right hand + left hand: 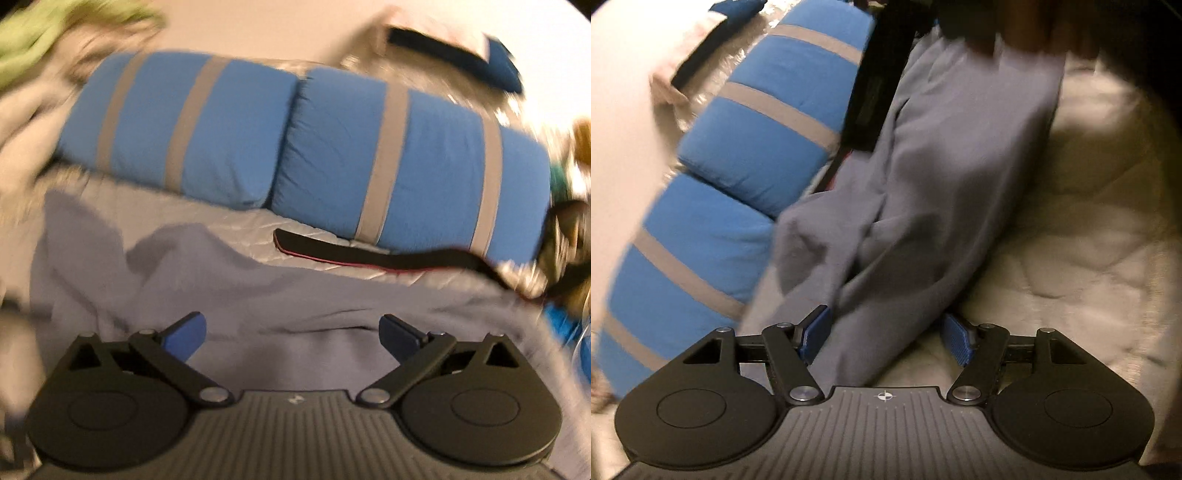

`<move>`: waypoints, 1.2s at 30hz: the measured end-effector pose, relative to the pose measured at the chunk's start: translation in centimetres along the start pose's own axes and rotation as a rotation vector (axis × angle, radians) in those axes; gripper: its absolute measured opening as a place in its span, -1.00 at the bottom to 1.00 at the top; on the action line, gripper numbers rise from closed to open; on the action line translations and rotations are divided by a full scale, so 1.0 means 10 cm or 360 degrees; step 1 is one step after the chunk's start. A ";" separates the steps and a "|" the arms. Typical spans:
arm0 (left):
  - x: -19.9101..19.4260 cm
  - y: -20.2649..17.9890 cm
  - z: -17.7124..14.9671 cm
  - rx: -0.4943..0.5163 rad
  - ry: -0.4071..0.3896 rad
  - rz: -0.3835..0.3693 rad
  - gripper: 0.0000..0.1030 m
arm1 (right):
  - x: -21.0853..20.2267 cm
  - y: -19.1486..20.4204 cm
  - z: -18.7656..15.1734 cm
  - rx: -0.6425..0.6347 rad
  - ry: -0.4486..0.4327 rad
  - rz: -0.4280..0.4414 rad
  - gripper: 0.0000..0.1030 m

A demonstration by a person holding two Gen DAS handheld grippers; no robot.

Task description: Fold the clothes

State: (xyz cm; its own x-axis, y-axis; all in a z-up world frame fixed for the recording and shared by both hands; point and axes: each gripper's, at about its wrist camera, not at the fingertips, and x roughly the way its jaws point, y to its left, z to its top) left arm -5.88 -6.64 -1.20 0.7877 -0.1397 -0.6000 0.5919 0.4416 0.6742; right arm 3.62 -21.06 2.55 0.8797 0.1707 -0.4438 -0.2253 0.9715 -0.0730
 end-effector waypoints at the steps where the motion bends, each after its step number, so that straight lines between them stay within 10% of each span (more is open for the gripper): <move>1: -0.05 0.08 -0.04 -0.0062 -0.0047 -0.0113 0.24 | 0.05 0.01 -0.05 0.0061 -0.0010 0.0017 1.00; 7: -0.21 0.71 -0.33 -0.0707 -0.0339 -0.0610 0.24 | 0.24 0.17 -0.32 0.0042 0.0077 0.0104 1.00; 13: -0.06 1.07 -0.39 -0.1063 -0.0367 -0.0321 0.24 | 0.33 0.20 -0.35 0.0029 0.0134 0.0144 1.00; 18: 0.20 1.09 -0.30 -0.0966 -0.0210 -0.0079 0.24 | 0.39 0.16 -0.37 0.0087 0.0195 0.0185 1.00; 23: 0.46 0.81 -0.13 -0.0463 0.0041 0.0270 0.24 | 0.41 0.12 -0.38 0.0148 0.0227 0.0212 1.00; 32: 0.78 0.89 -0.10 -0.0269 0.0301 0.0139 0.21 | 0.39 0.10 -0.38 0.0172 0.0229 0.0242 1.00; 33: 0.78 0.94 -0.11 -0.0314 0.0310 0.0123 0.08 | 0.39 0.10 -0.38 0.0169 0.0229 0.0240 1.00; 35: 0.78 1.03 -0.14 -0.0431 0.0325 0.0106 -0.93 | 0.38 0.12 -0.39 0.0158 0.0230 0.0236 1.00; 36: 0.78 1.09 -0.16 -0.0508 0.0331 0.0126 -0.93 | 0.38 0.13 -0.39 0.0153 0.0230 0.0234 1.00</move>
State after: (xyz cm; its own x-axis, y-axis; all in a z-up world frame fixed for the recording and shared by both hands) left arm 6.40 -1.47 0.75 0.7581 0.0742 -0.6479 0.4218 0.7019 0.5740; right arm 5.07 -19.78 -2.70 0.7695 0.2930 -0.5675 -0.2998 0.9503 0.0841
